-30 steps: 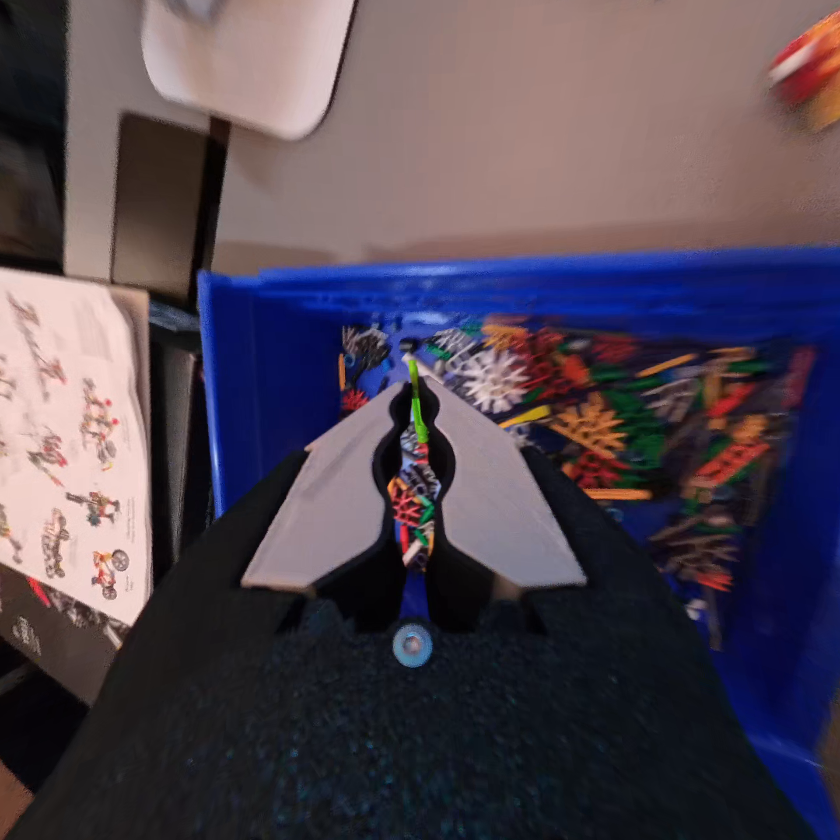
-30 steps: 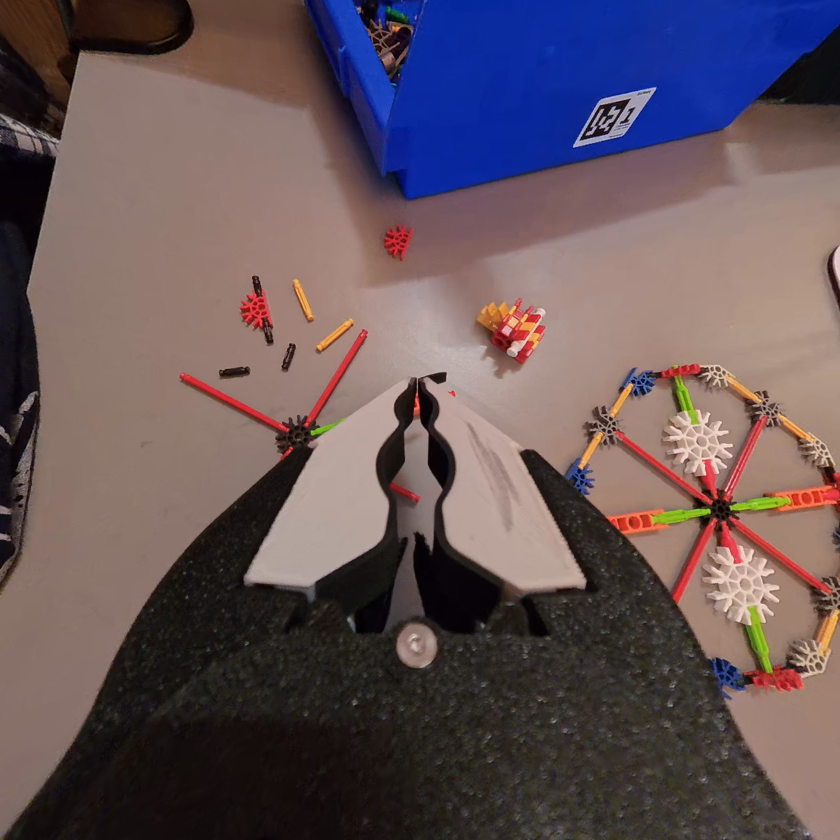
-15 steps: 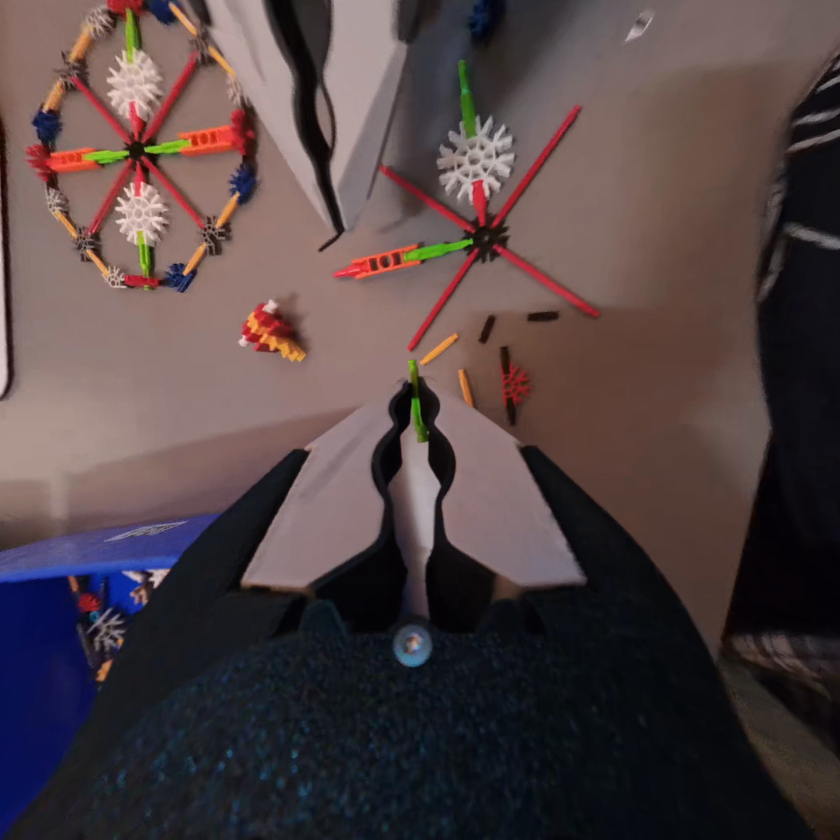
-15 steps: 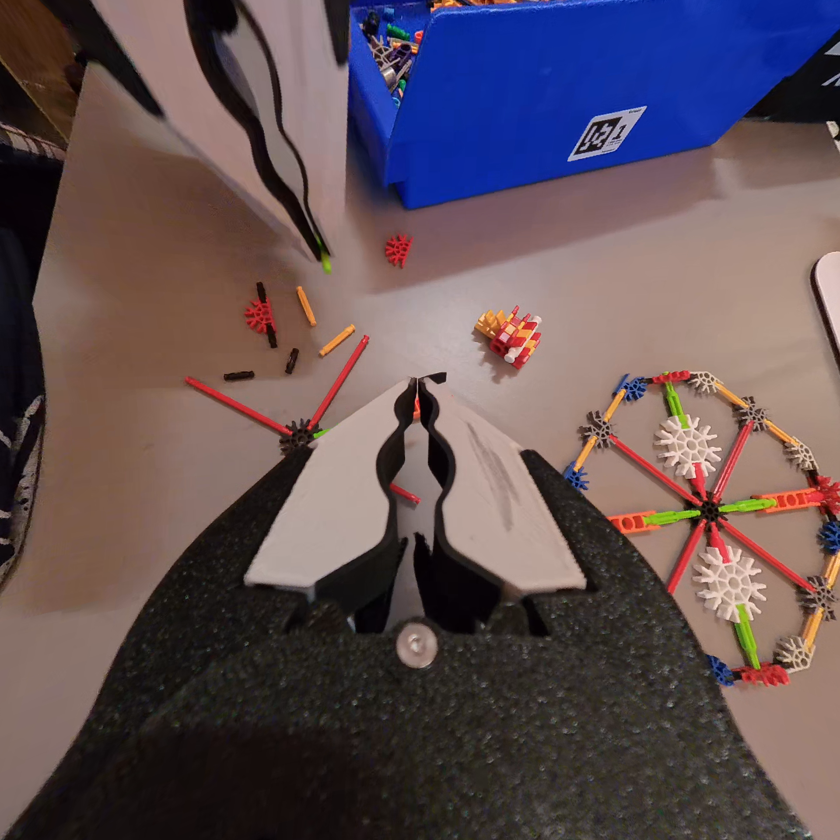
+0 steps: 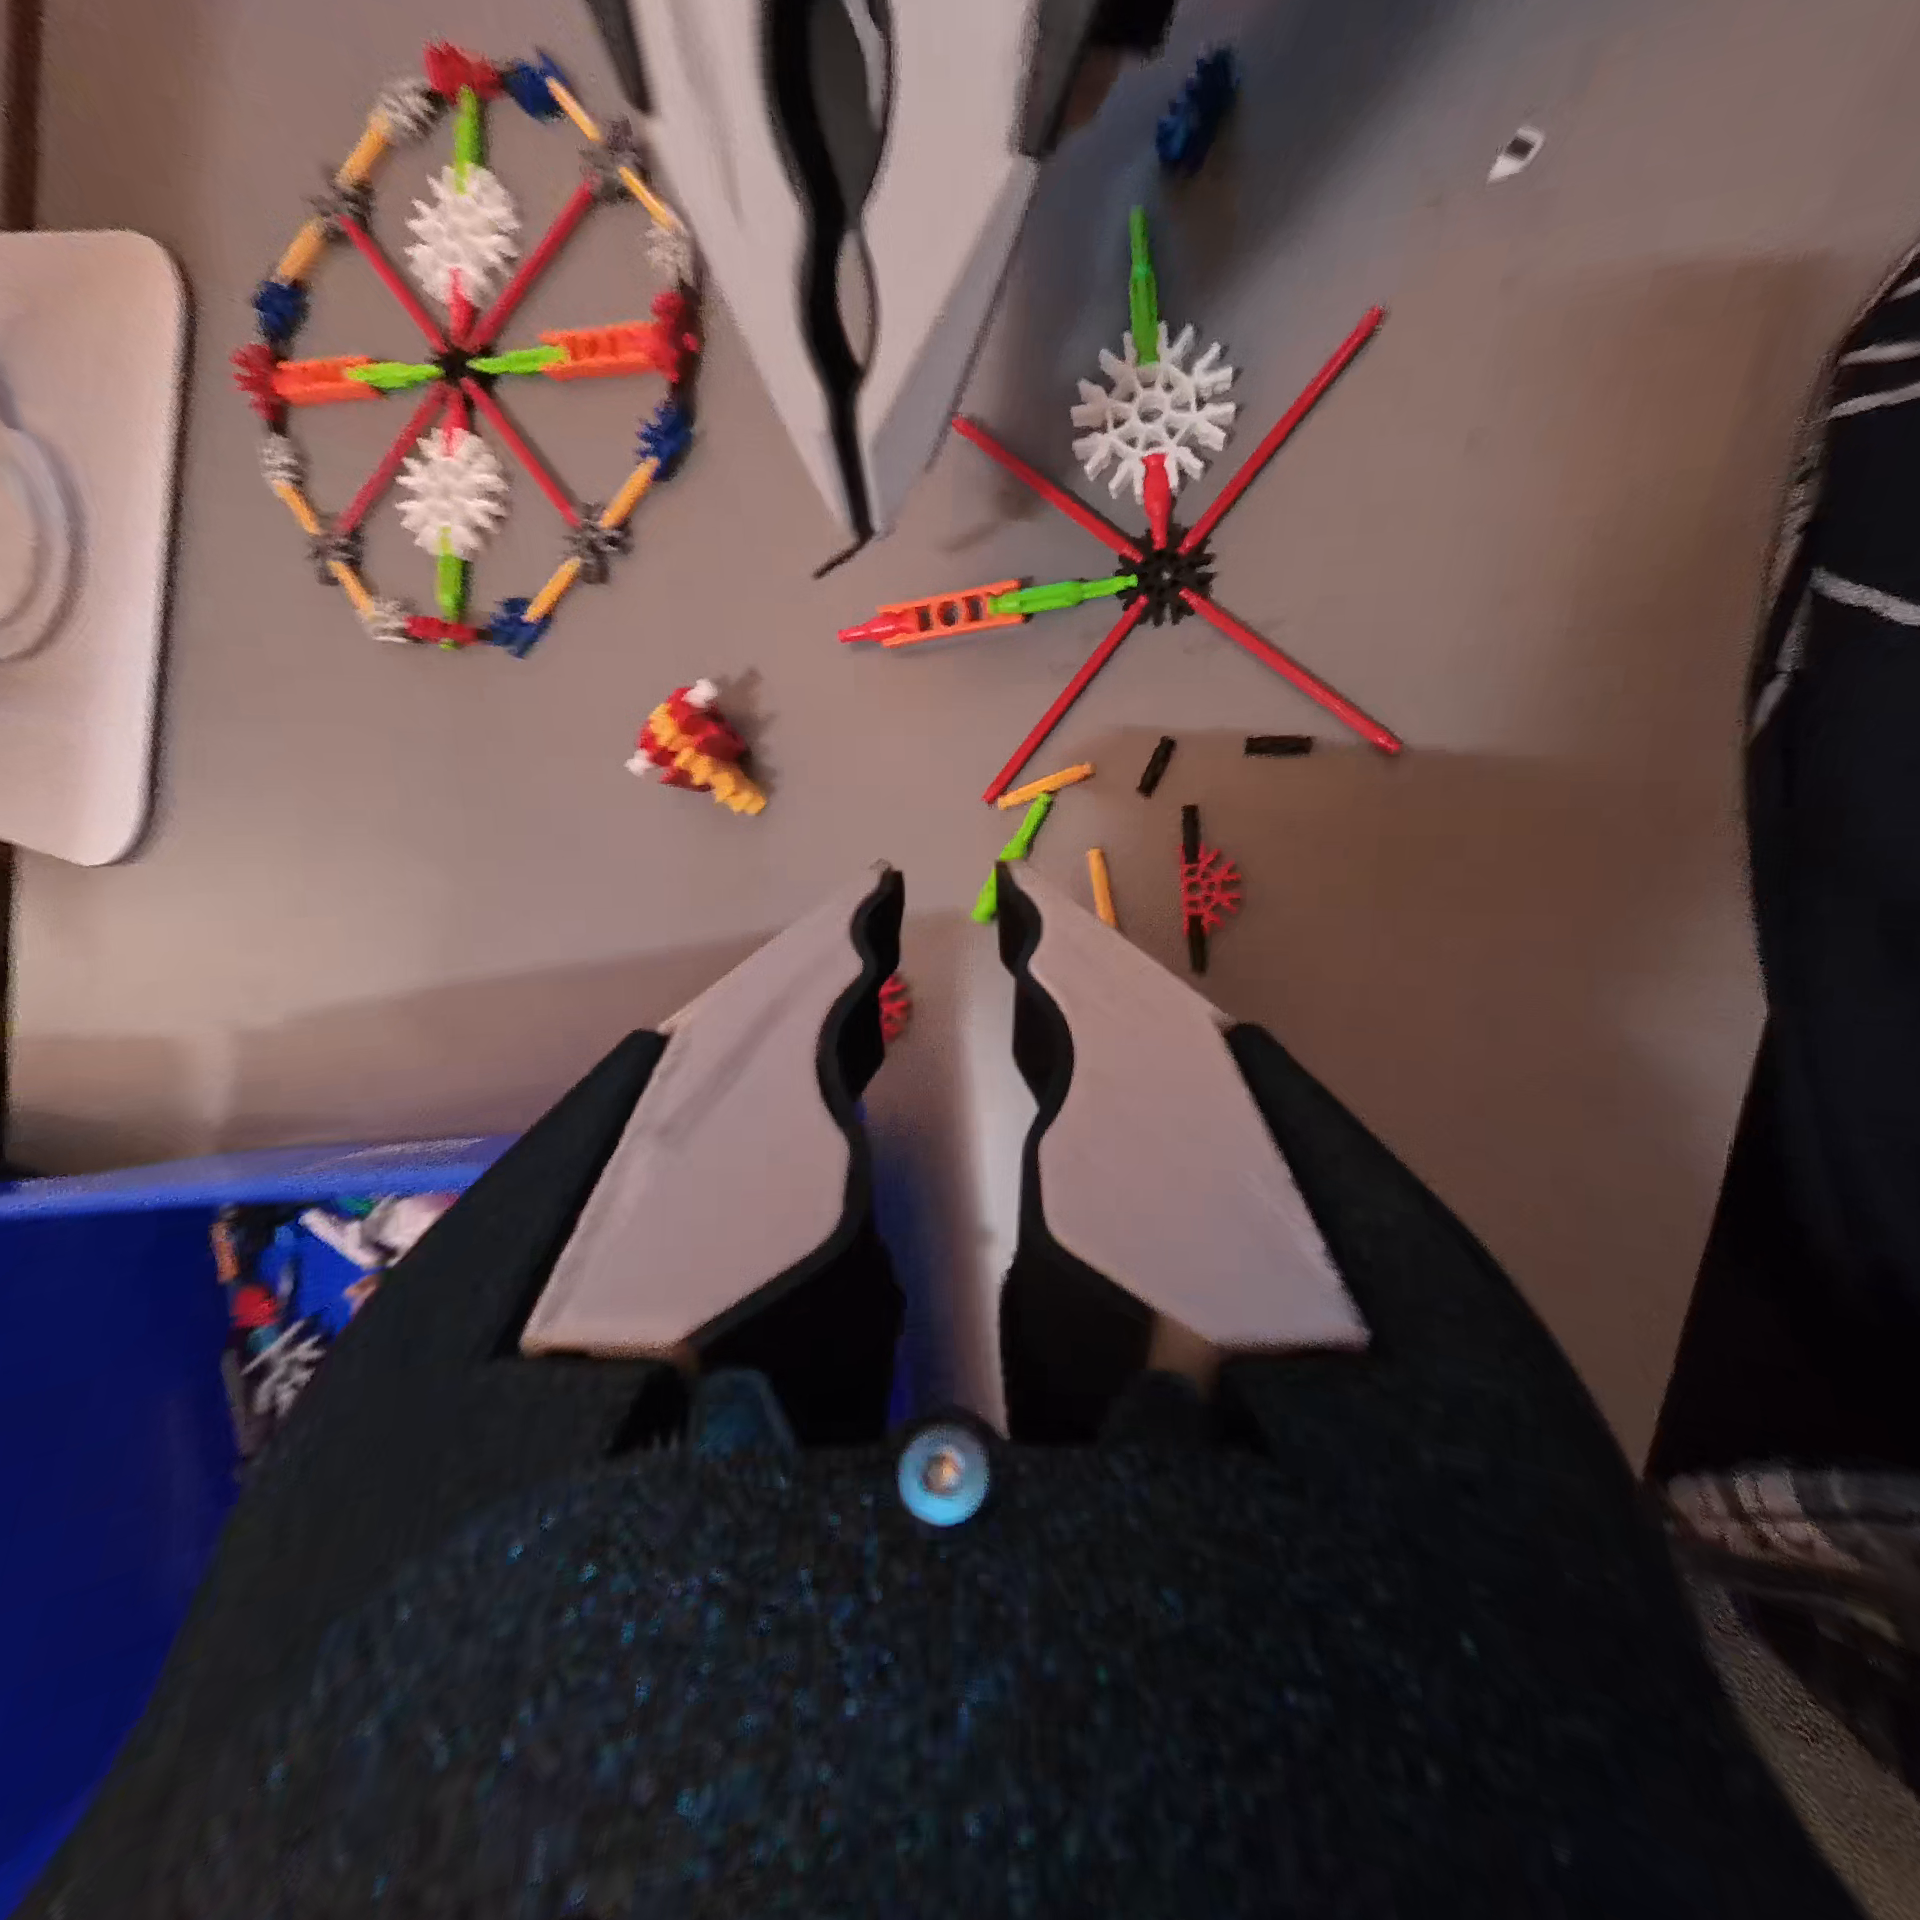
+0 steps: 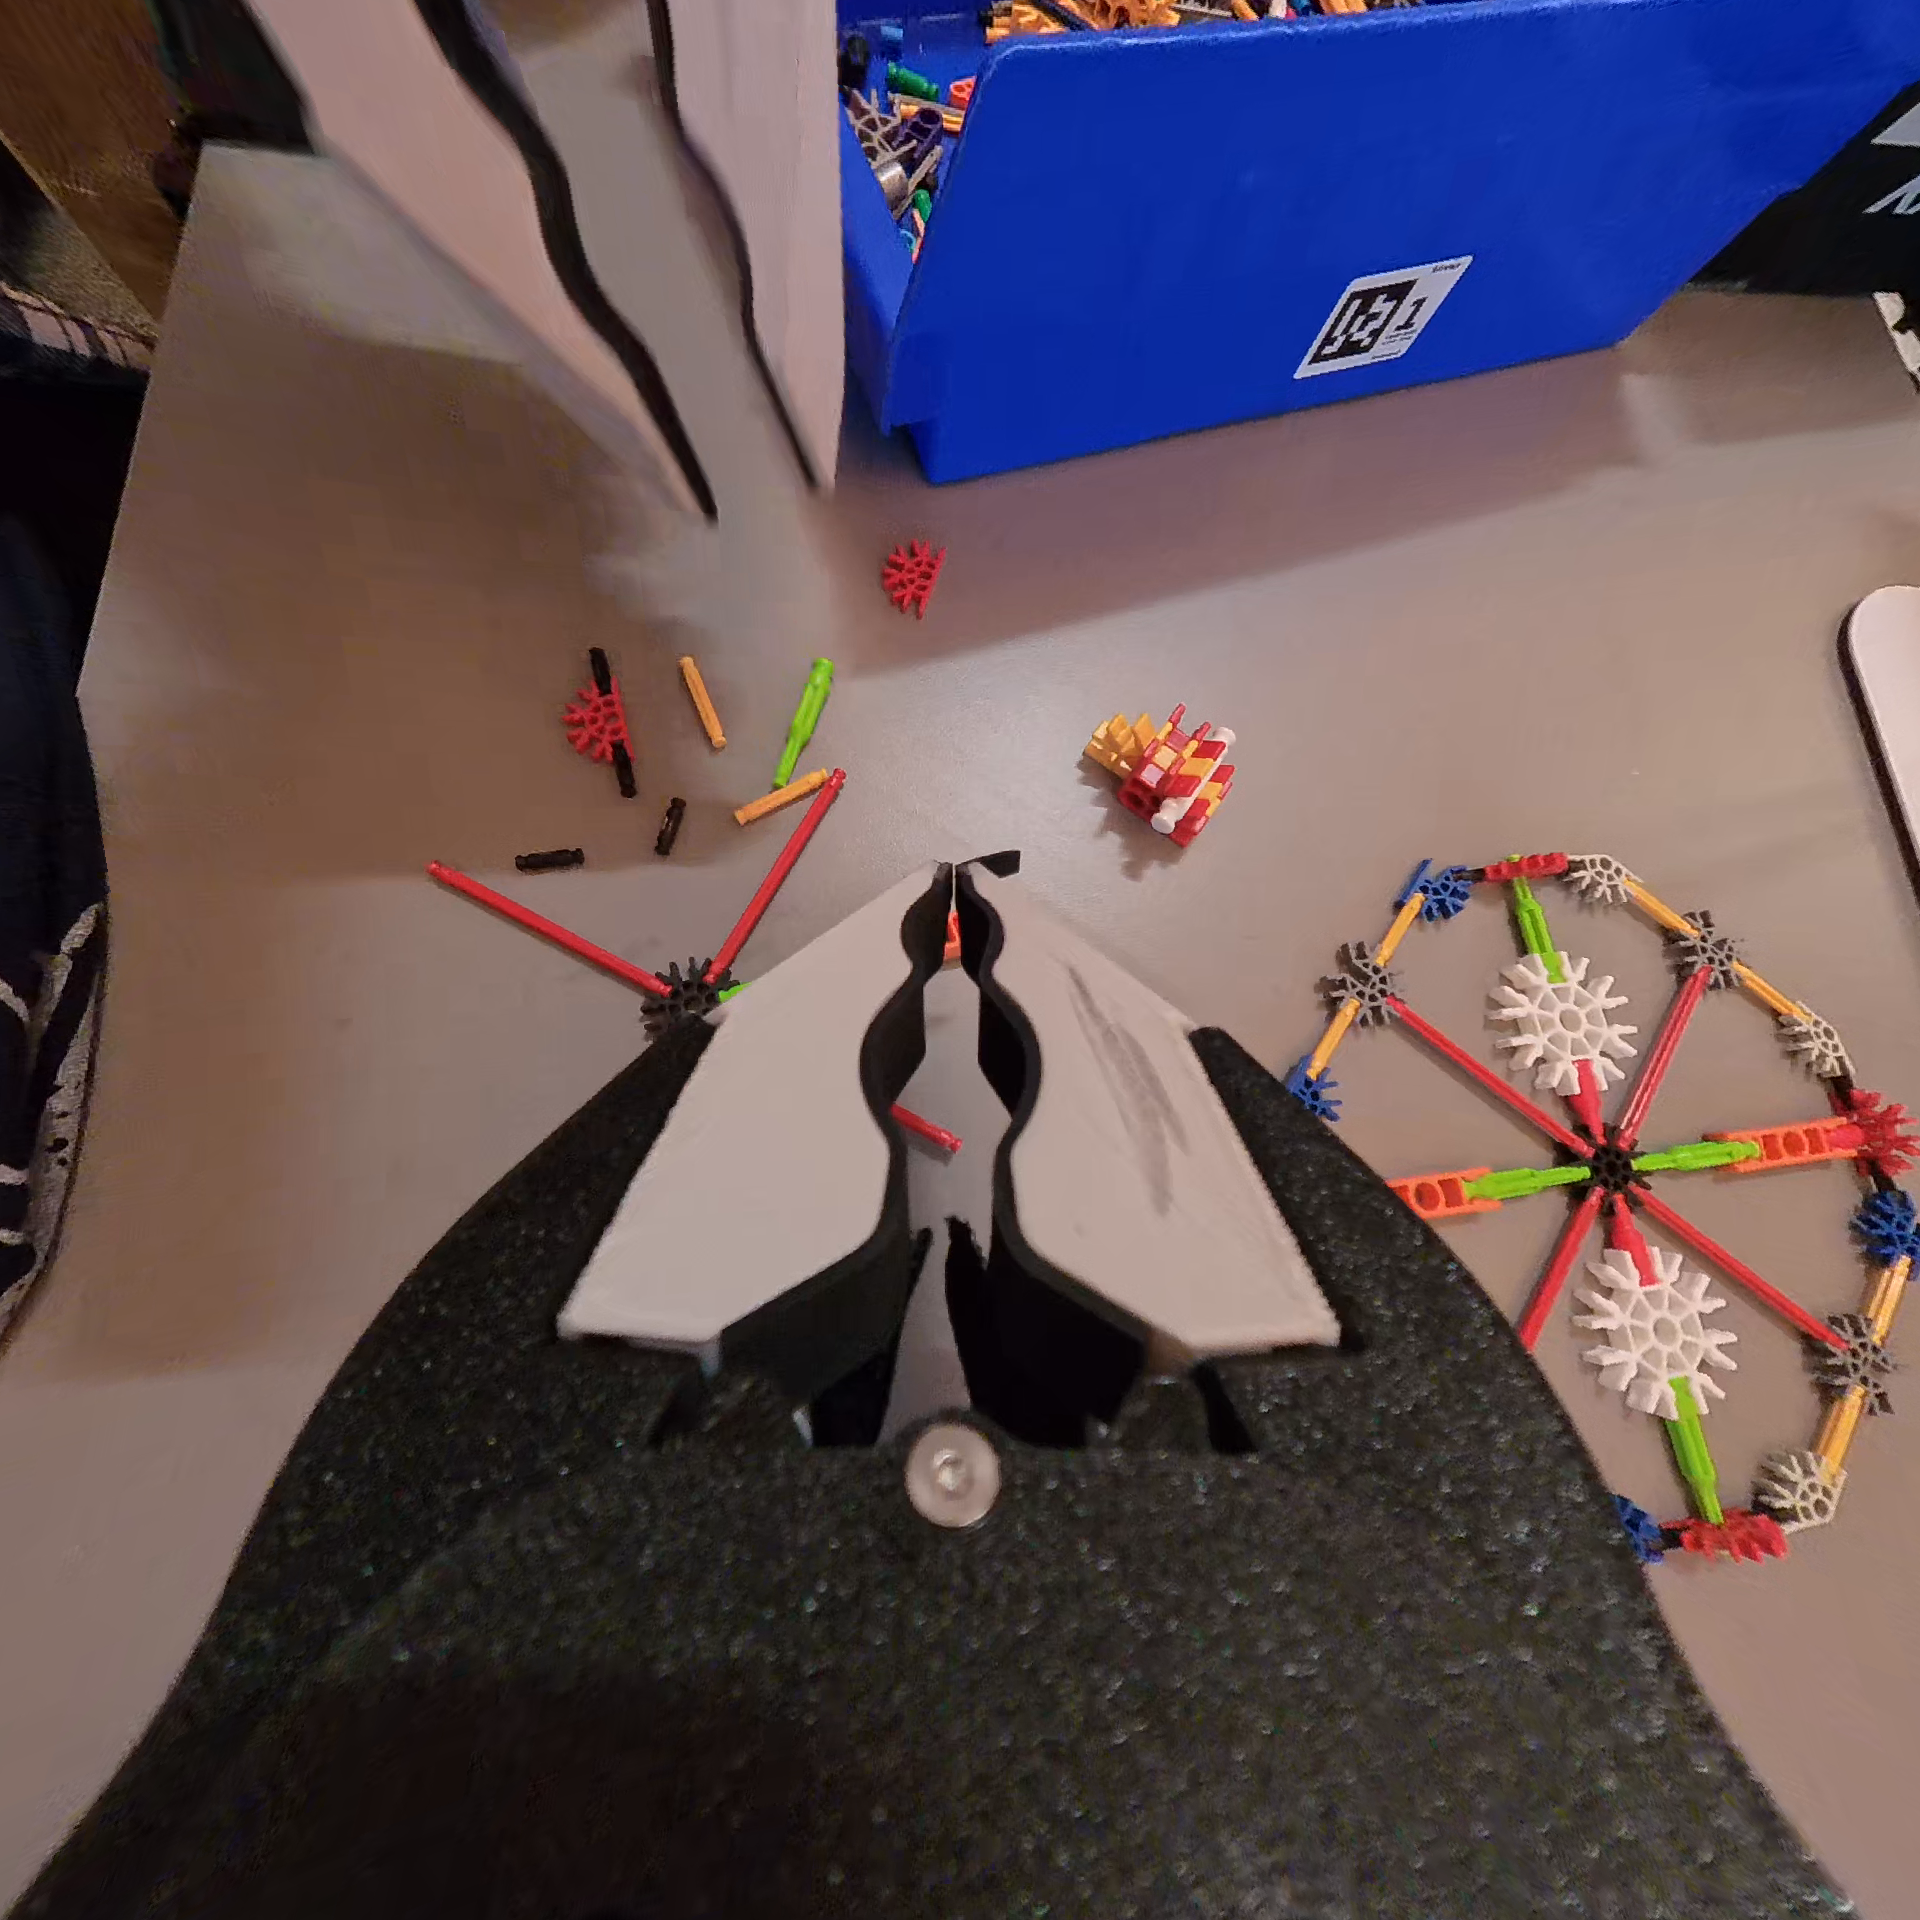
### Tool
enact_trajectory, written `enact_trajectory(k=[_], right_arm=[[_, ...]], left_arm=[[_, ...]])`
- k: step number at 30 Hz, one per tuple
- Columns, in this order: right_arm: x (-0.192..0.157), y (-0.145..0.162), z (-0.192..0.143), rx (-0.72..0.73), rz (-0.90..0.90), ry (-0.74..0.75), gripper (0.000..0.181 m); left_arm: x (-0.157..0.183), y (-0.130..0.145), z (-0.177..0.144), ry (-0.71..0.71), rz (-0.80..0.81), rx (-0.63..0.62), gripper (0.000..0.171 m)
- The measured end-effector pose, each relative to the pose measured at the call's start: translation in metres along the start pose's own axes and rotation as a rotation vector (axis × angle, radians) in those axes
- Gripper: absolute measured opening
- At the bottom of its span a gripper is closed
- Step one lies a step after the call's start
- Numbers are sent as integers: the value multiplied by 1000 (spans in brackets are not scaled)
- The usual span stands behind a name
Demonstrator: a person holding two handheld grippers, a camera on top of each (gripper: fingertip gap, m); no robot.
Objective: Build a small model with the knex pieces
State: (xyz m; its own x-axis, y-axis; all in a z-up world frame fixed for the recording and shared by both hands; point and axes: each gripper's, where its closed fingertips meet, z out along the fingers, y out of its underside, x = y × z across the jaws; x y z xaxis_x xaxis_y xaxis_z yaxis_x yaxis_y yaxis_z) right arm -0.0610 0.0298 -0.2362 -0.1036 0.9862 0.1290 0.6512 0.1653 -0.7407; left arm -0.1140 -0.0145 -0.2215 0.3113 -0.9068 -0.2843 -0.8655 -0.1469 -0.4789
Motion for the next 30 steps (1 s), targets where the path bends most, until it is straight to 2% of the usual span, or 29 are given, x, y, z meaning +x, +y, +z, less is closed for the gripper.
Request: enact_trajectory(k=[2,4,6,8,13,18,25,30], right_arm=[[1,0,0,1,2,2,0],[1,0,0,2,4,3,0],[0,0,0,0,2,0,0],[0,1,1,-4,0,-2,0],[1,0,0,0,1,3,0],[0,1,1,-6,-1,0,0],[0,3,2,-10,1,-5,0],[-1,5,4,-20,1,-9,0]], left_arm=[[-14,-6,-27,-41,10,34,12],[-44,-6,-56,-137,13,41,7],[-82,5,-79,-237,-4,23,7],[-116,25,-87,-270,-42,-25,6],[-174,96,-53,-199,-174,-175,8],[-198,148,-11,-115,-233,-289,8],[-197,179,16,-55,-240,-379,10],[-192,189,22,-17,-269,-382,12]])
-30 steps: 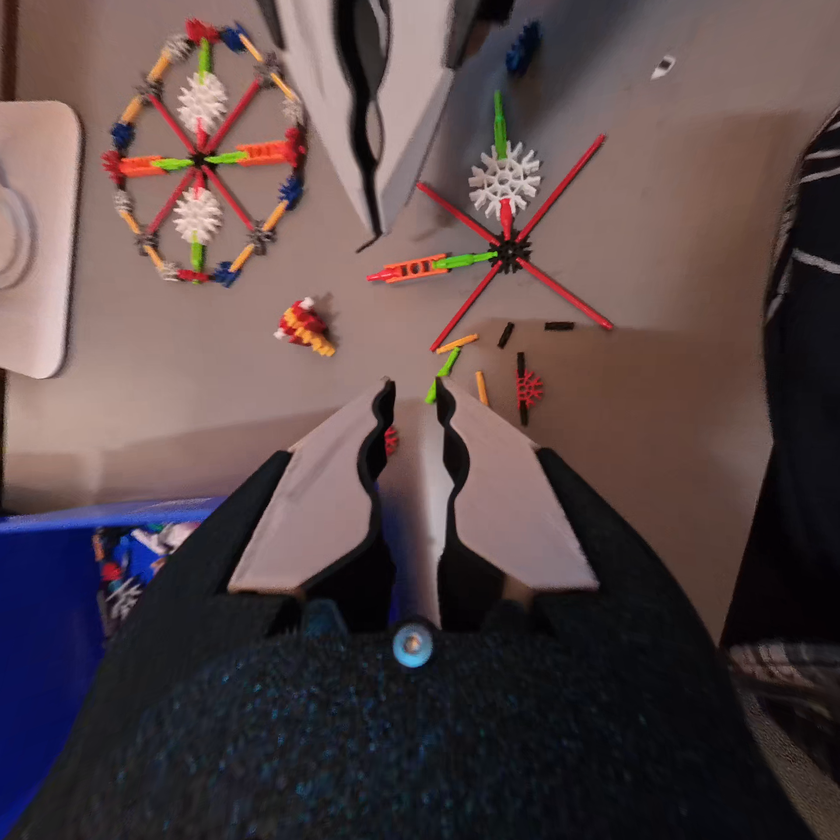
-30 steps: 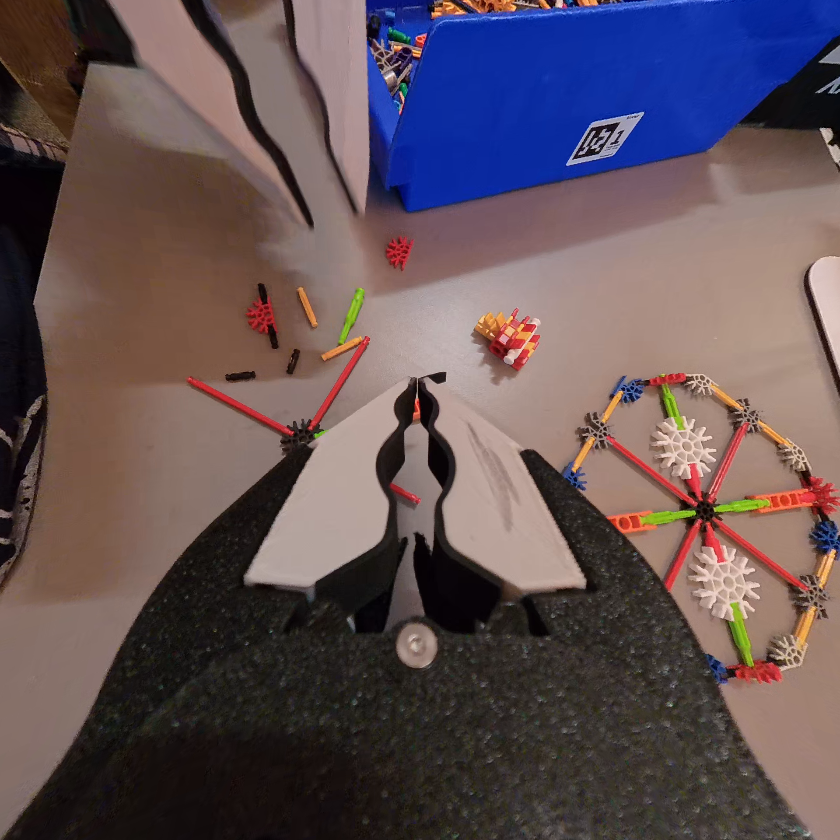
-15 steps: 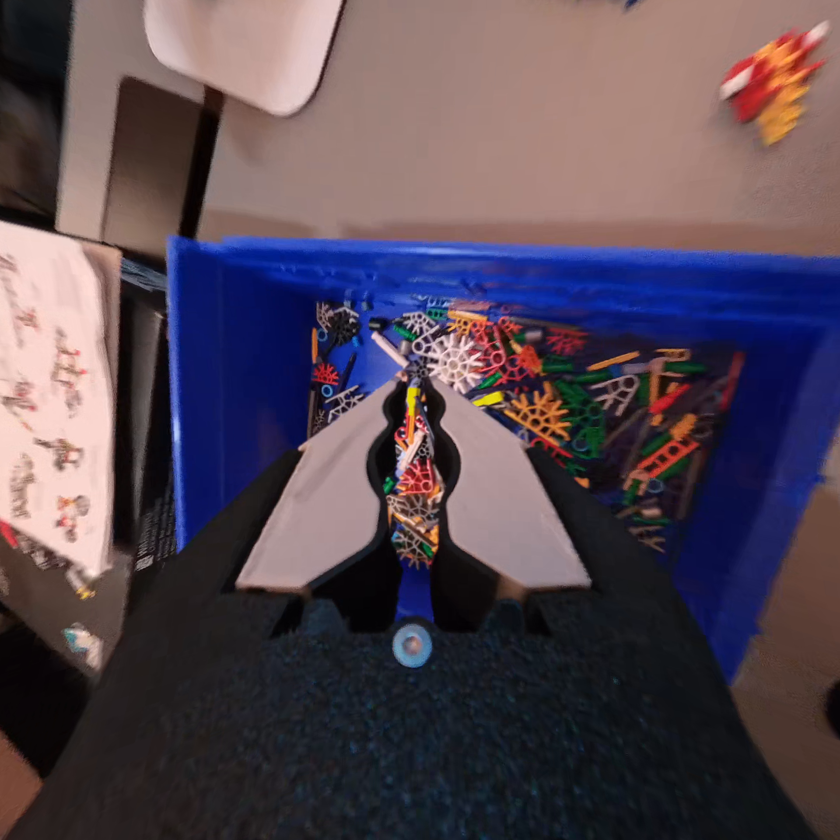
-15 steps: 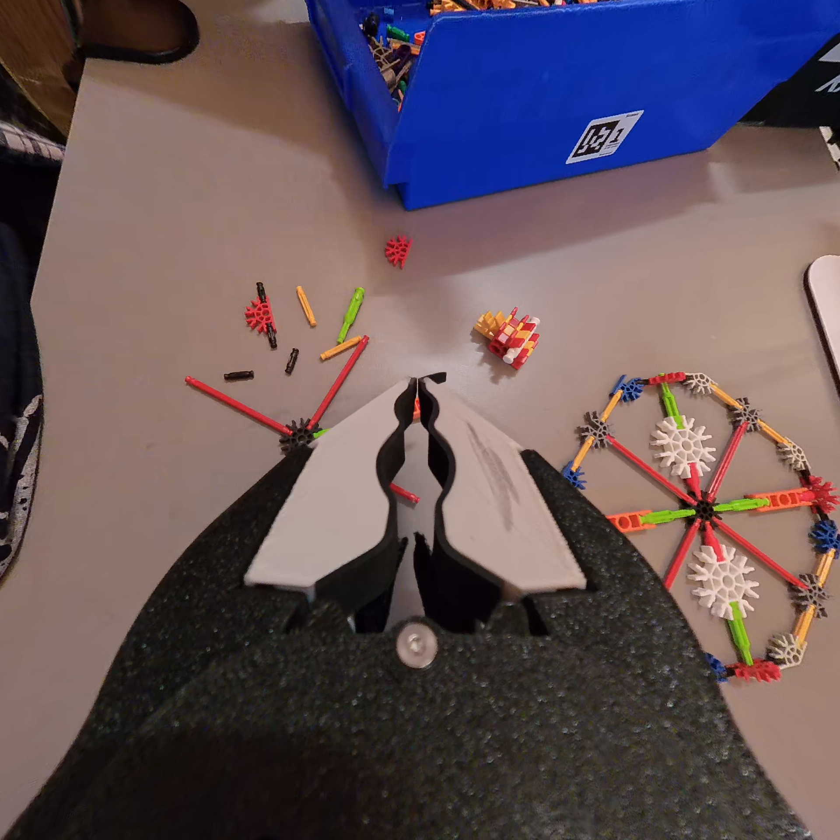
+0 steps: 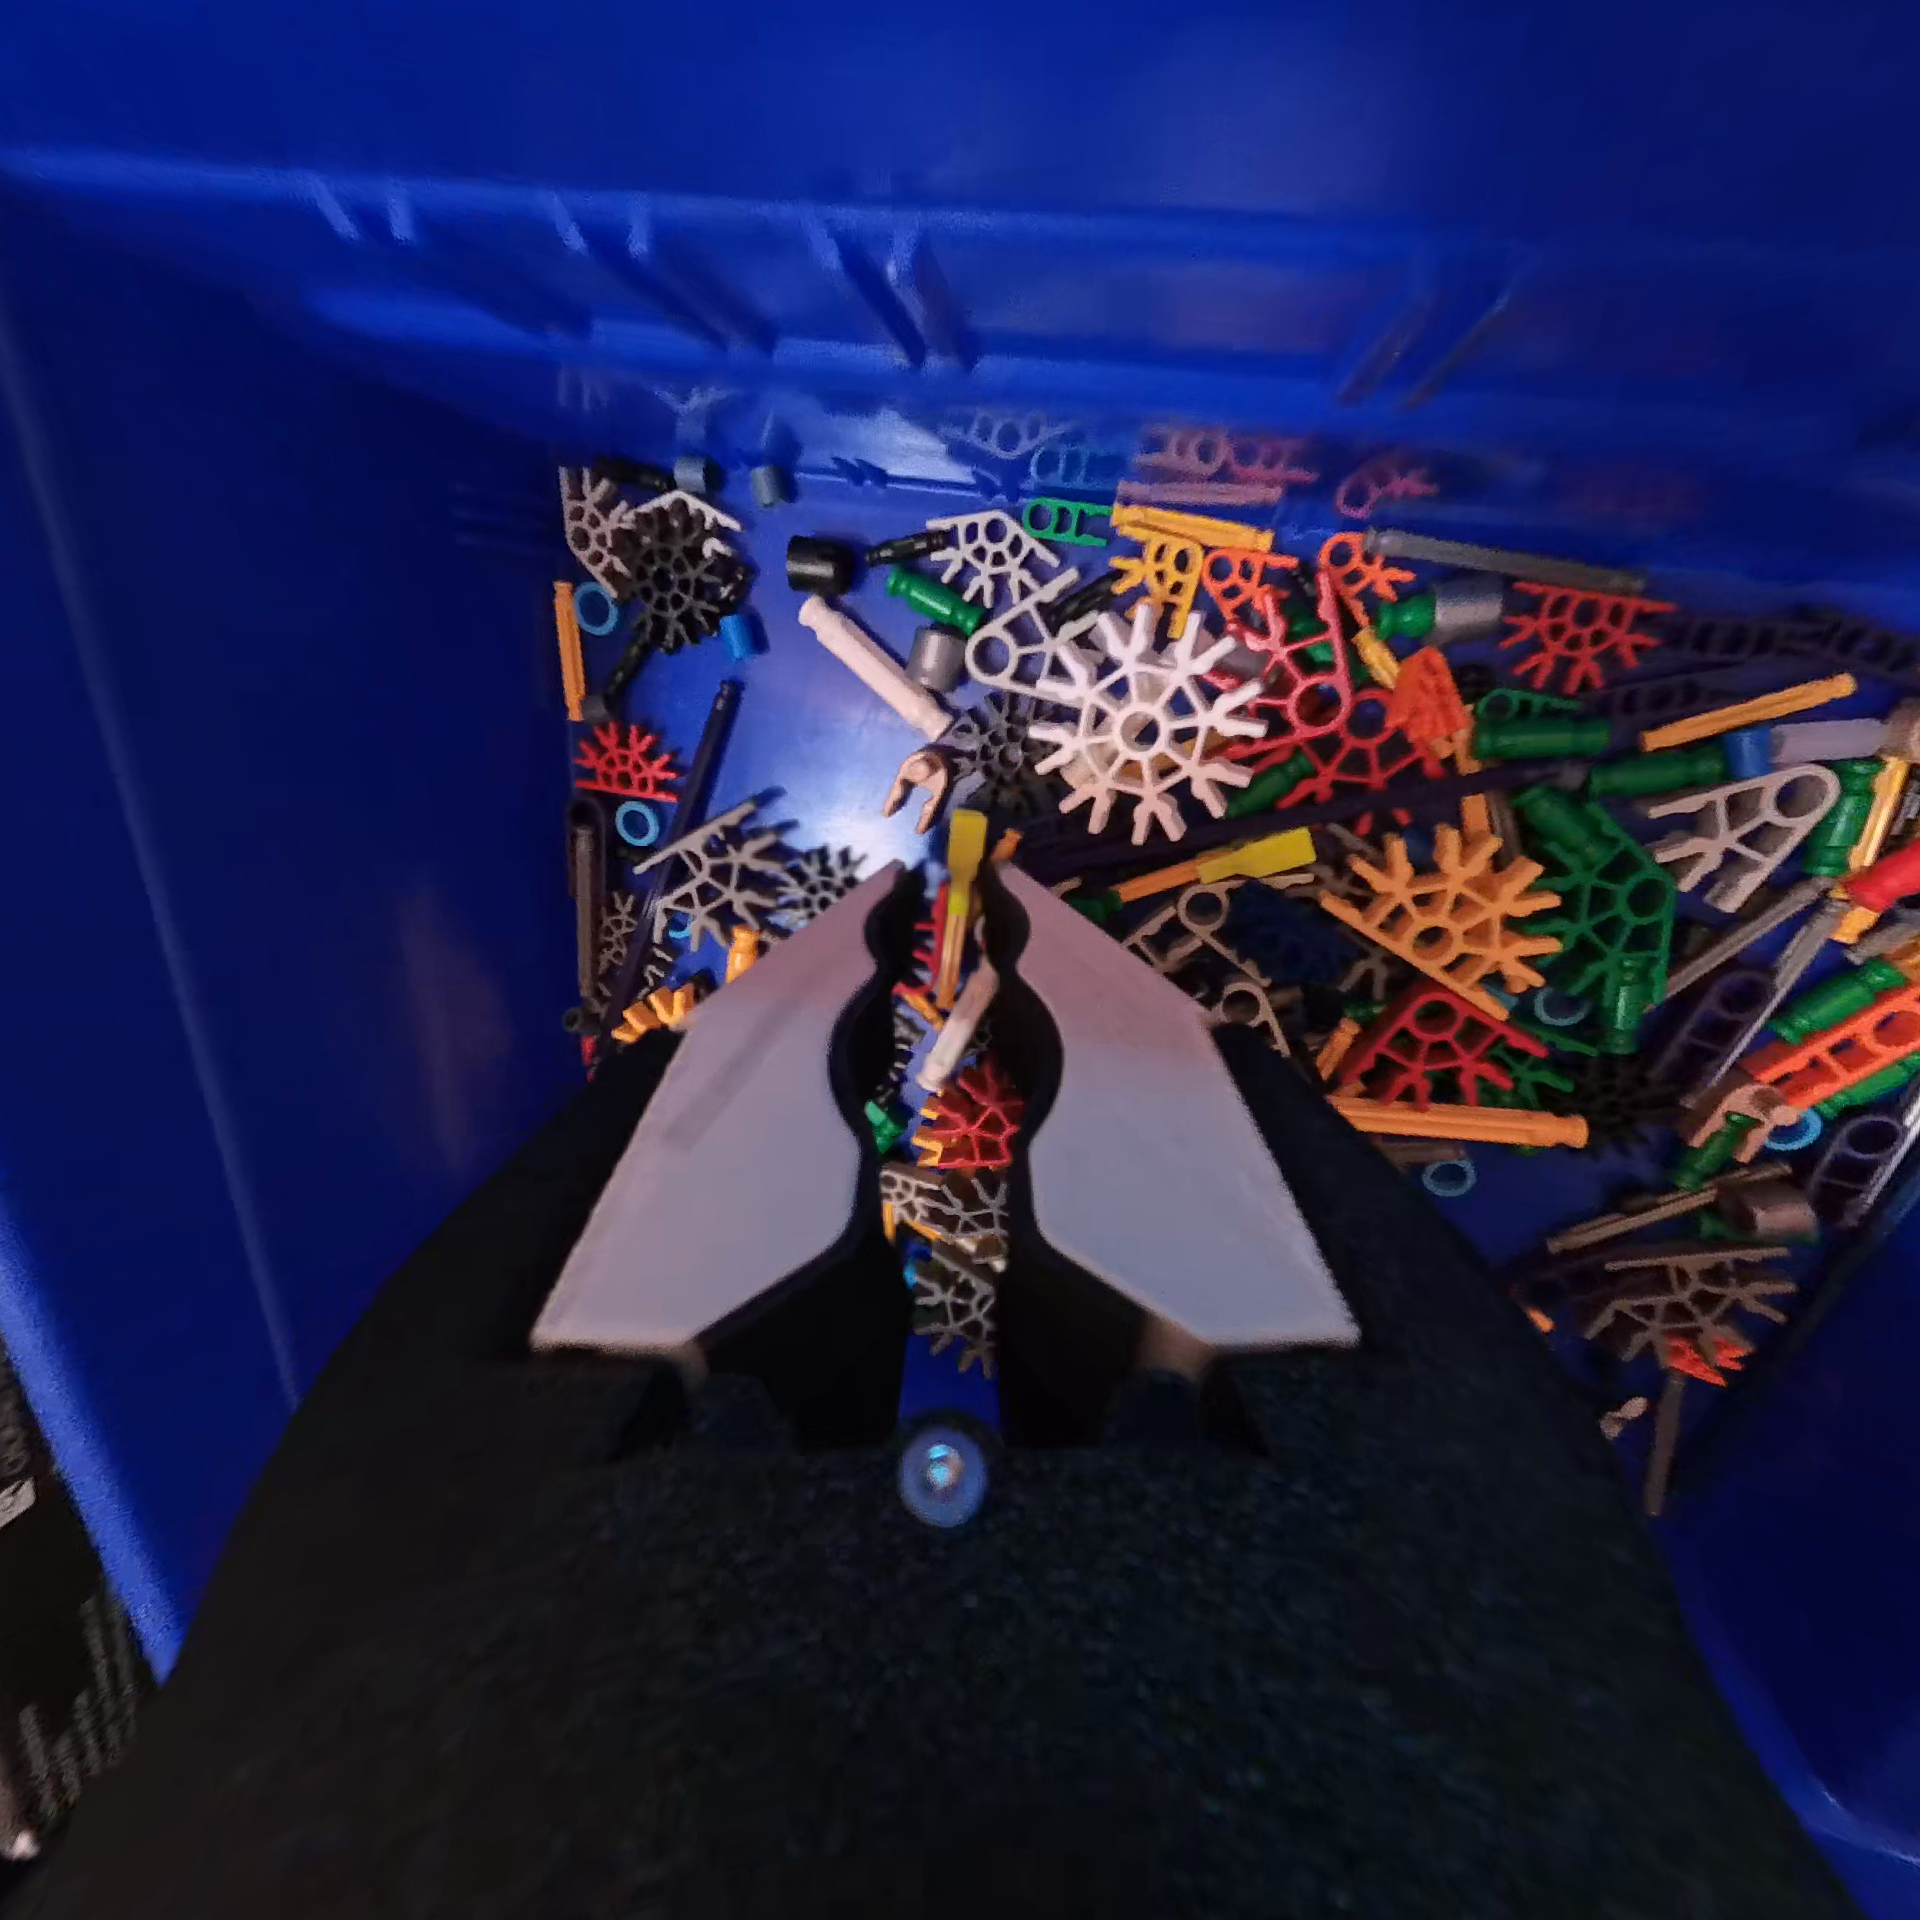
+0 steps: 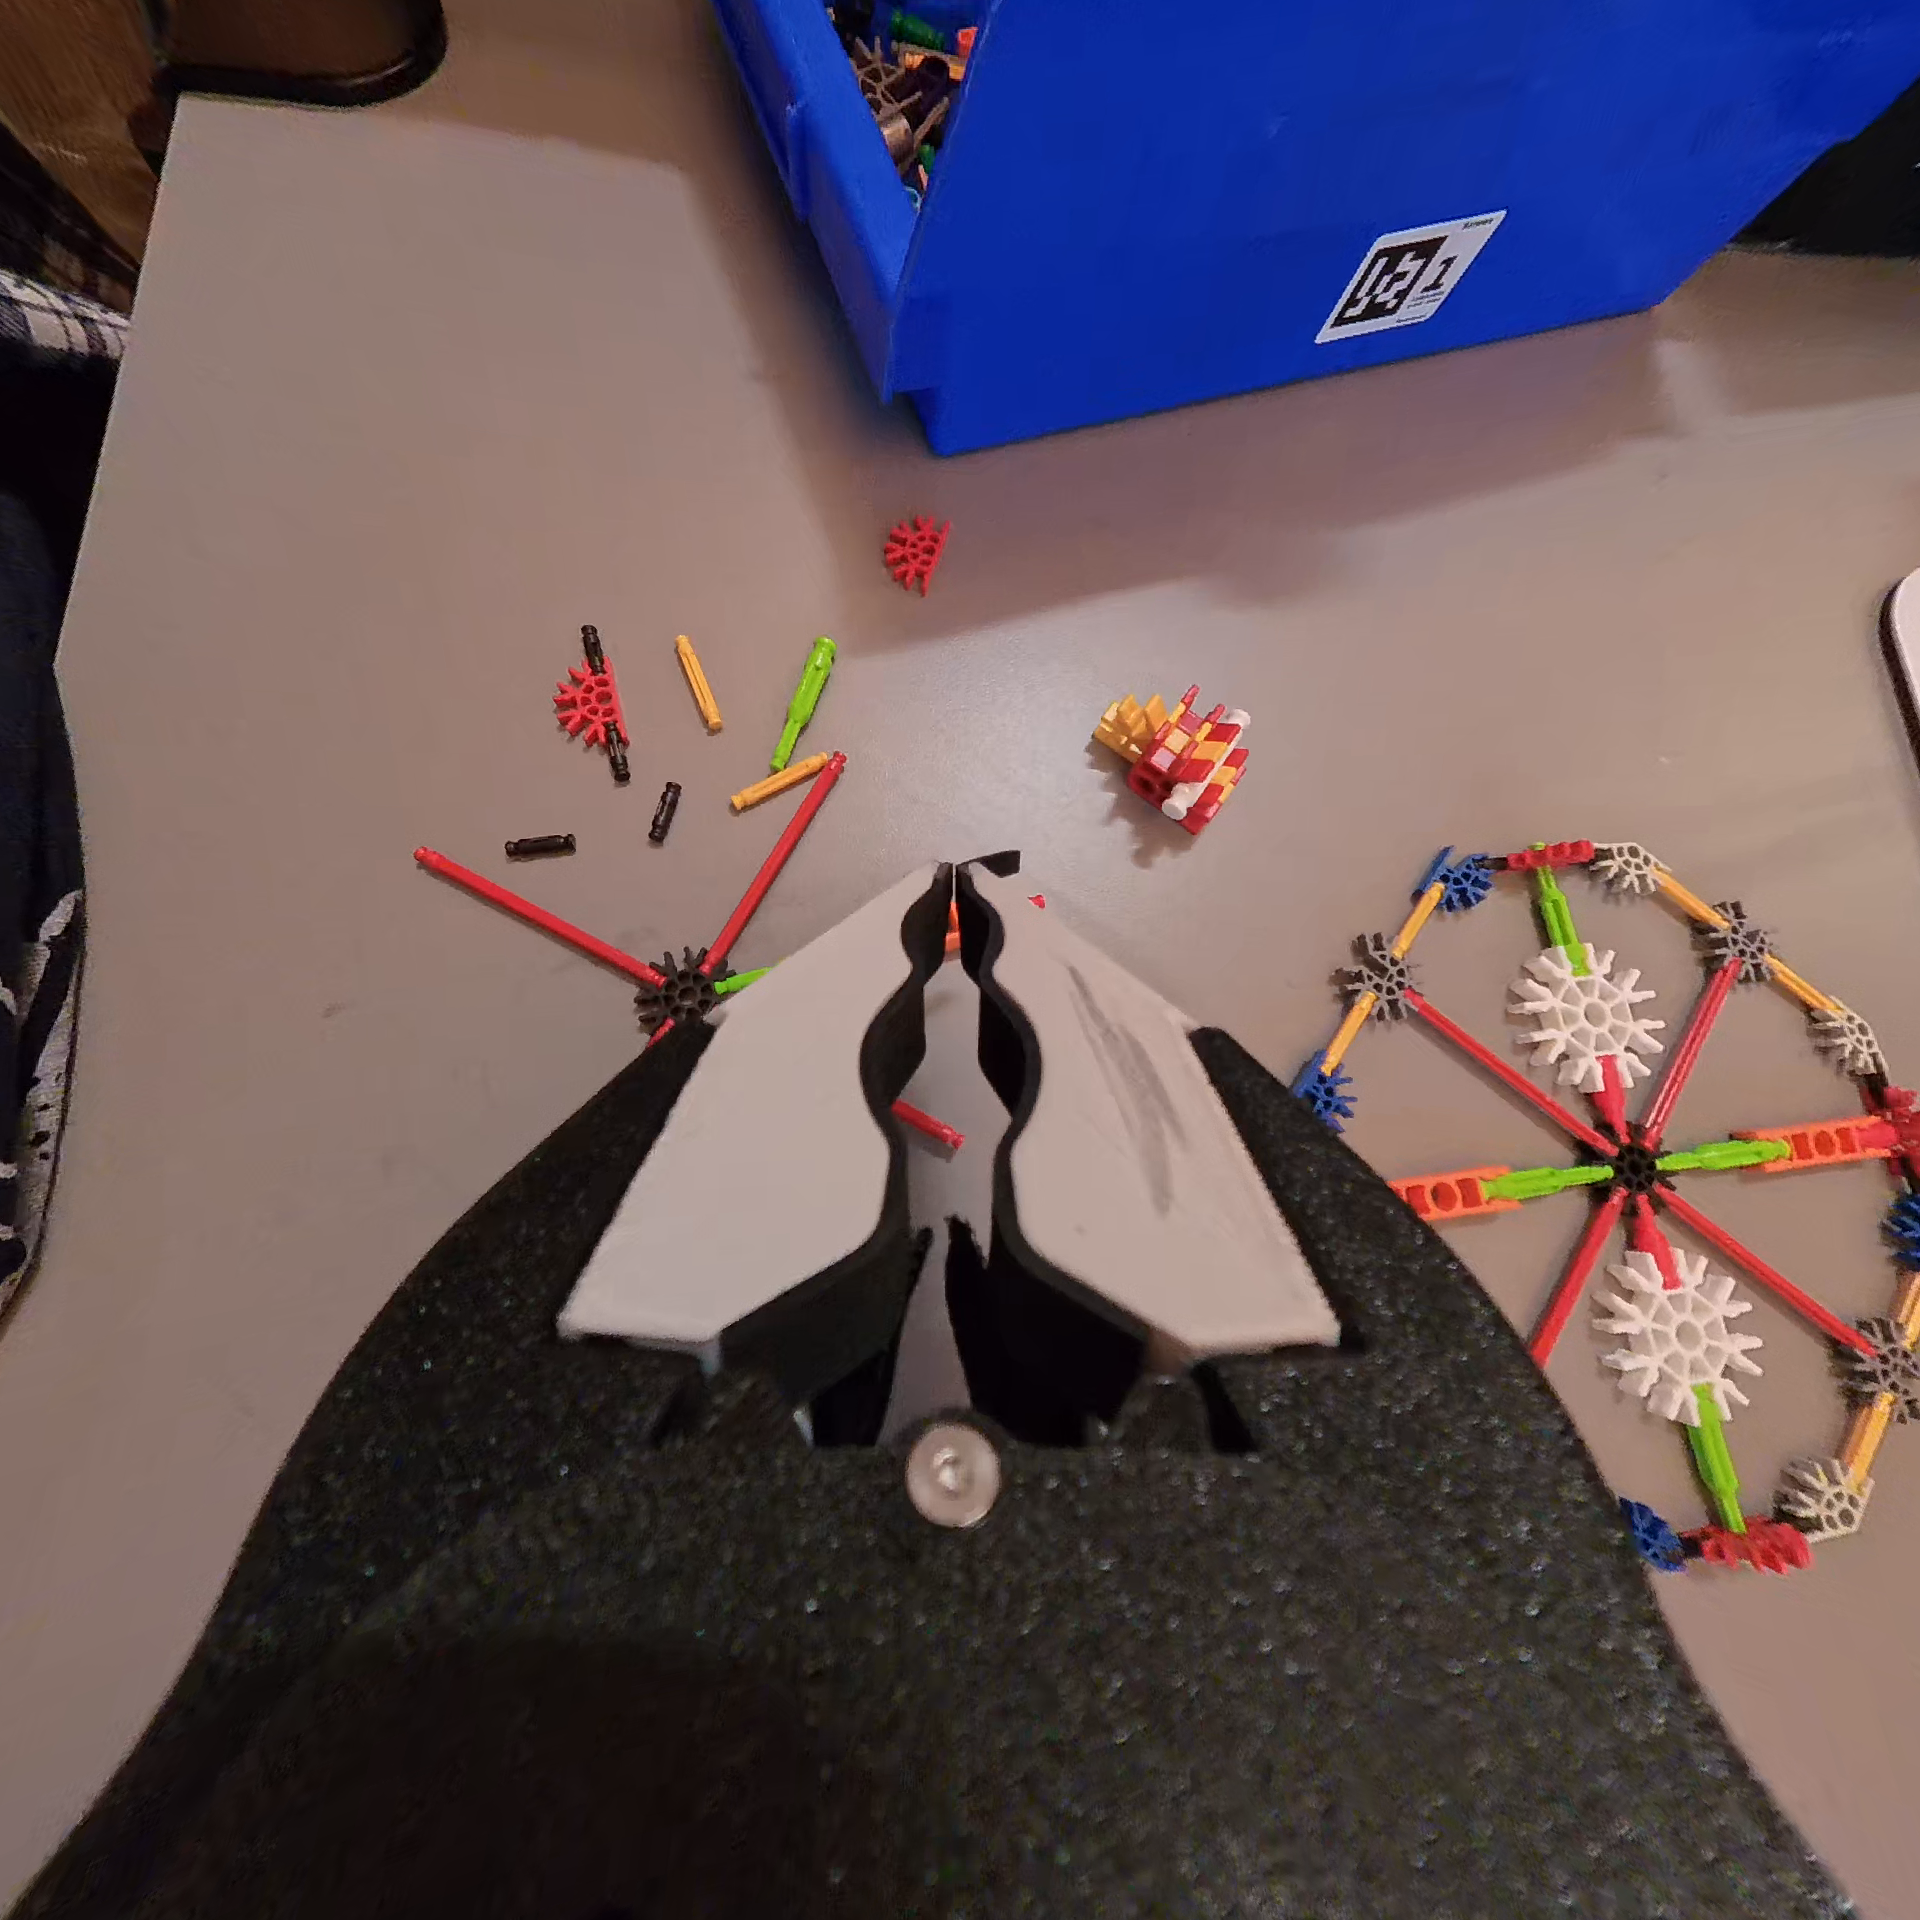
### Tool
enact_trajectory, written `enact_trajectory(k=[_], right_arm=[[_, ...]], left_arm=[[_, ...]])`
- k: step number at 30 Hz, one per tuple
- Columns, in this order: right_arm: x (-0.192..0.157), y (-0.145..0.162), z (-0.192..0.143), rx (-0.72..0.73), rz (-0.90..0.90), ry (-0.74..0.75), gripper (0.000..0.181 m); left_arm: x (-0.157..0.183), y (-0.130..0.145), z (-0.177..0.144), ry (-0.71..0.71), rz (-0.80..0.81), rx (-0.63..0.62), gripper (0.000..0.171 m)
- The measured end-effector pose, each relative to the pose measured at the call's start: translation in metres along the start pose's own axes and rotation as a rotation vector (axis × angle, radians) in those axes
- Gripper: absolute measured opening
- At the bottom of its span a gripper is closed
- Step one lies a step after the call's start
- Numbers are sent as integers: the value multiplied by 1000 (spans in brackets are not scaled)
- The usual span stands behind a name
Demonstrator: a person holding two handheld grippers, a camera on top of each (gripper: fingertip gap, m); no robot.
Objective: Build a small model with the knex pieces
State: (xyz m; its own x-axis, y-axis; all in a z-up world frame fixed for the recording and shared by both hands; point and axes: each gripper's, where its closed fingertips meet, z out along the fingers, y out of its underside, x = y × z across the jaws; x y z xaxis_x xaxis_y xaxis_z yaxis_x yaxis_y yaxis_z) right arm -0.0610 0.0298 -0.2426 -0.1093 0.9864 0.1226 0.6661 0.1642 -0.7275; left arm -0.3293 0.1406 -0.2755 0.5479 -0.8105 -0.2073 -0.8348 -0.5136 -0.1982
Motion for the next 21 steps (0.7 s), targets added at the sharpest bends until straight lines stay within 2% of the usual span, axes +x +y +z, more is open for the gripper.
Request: enact_trajectory(k=[5,10,17,21], right_arm=[[0,1,1,-3,2,-2,0],[0,0,0,-1,-1,0,0],[0,-1,-2,1,-5,4,0],[-1,-2,-1,0,-8,2,0]], left_arm=[[0,-2,1,11,2,16,12],[2,-5,1,35,1,29,3],[-7,-17,-30,68,-117,164,0],[-10,-11,-34,58,-112,143,0]])
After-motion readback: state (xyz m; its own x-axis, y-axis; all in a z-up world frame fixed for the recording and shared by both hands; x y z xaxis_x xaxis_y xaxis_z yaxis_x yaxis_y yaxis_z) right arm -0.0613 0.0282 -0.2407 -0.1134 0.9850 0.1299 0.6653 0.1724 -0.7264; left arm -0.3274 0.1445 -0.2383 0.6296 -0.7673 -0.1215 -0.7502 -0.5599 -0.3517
